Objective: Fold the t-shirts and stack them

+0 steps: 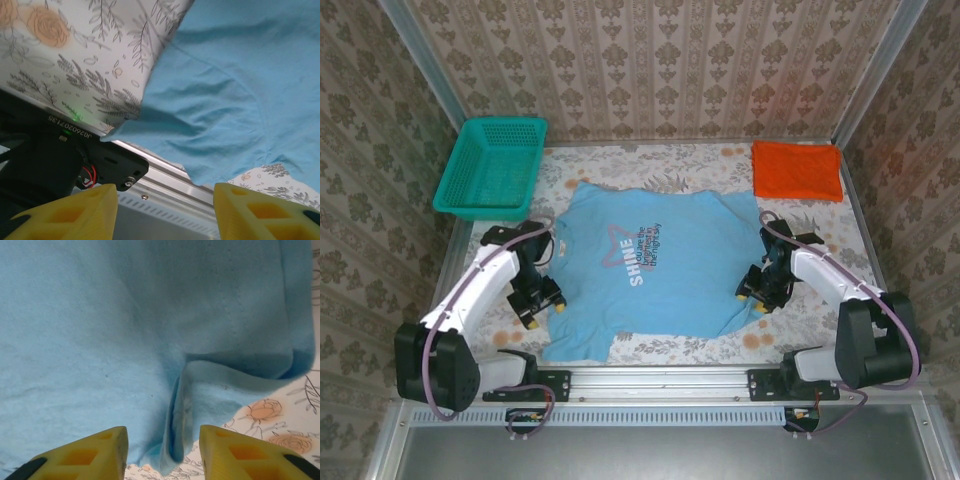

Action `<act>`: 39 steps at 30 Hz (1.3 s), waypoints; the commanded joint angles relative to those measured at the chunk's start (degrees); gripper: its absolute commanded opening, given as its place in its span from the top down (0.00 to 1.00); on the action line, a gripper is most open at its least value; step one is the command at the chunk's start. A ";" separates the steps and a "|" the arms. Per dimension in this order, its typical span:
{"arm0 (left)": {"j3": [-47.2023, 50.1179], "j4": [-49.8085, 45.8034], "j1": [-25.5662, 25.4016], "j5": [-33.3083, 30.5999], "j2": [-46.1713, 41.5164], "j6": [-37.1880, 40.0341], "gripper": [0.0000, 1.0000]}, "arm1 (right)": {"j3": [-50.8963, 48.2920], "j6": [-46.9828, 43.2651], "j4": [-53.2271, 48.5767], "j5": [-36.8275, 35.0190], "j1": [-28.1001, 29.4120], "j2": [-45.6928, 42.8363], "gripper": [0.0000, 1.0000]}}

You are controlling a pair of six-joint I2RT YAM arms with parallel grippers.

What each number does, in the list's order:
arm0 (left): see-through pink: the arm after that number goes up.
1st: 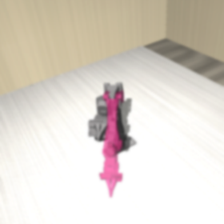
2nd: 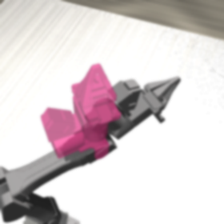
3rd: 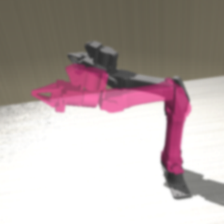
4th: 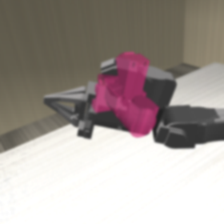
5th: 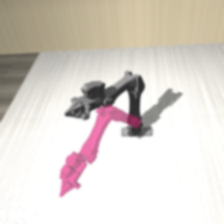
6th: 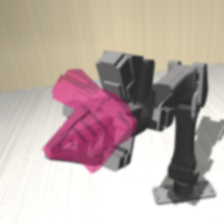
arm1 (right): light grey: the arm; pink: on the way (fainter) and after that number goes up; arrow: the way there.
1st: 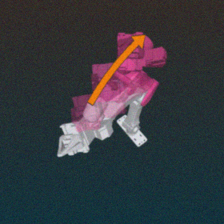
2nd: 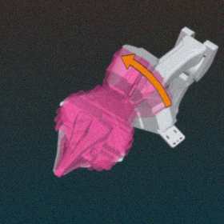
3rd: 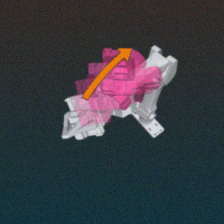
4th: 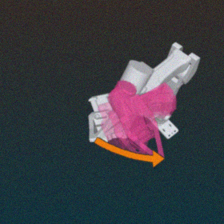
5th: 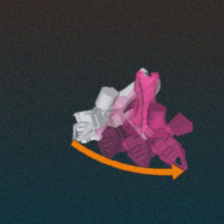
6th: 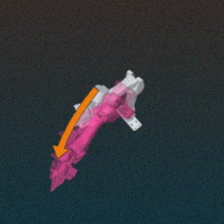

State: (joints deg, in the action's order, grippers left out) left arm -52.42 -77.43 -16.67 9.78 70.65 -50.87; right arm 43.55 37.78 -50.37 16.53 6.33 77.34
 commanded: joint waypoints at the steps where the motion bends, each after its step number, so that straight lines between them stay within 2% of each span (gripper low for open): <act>1: 3.93 -1.05 -0.80 1.80 -0.27 -2.98 0.51 | -1.36 1.00 2.37 1.90 0.37 0.58 0.60; 5: 8.16 2.15 -2.44 1.36 -1.39 -5.38 0.59 | -1.79 0.63 3.29 2.74 0.35 0.08 0.65; 11: 13.57 6.63 -4.68 0.59 -4.03 -9.19 0.55 | -2.59 0.25 3.78 3.12 0.44 -0.46 0.67; 15: 15.65 7.10 -7.47 -1.22 -4.03 -11.54 0.51 | -2.24 -0.86 2.56 1.84 0.44 0.40 0.75; 20: 17.04 7.64 -9.09 -3.98 -4.43 -13.61 0.53 | -2.34 -1.22 2.20 1.48 0.44 0.04 0.85; 25: 20.13 9.41 -9.16 -5.16 -5.92 -14.65 0.59 | -2.51 -1.43 1.93 1.56 0.35 -1.00 0.87; 32: 25.60 14.26 -9.12 -4.09 -10.18 -16.37 0.61 | -2.77 -1.37 1.95 1.66 0.26 -1.67 0.89; 35: 26.14 15.88 -9.13 -4.15 -10.68 -16.36 0.66 | -2.68 -1.28 2.12 1.75 0.31 -1.67 0.92; 39: 26.14 16.08 -11.19 -4.50 -10.20 -17.15 0.68 | -2.60 -1.13 1.99 1.57 0.04 -1.77 0.93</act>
State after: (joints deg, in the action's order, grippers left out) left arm -30.33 -64.31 -27.03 5.74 60.58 -65.60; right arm 41.50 37.28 -46.85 18.46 6.42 76.55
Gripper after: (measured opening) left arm 0.325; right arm 0.074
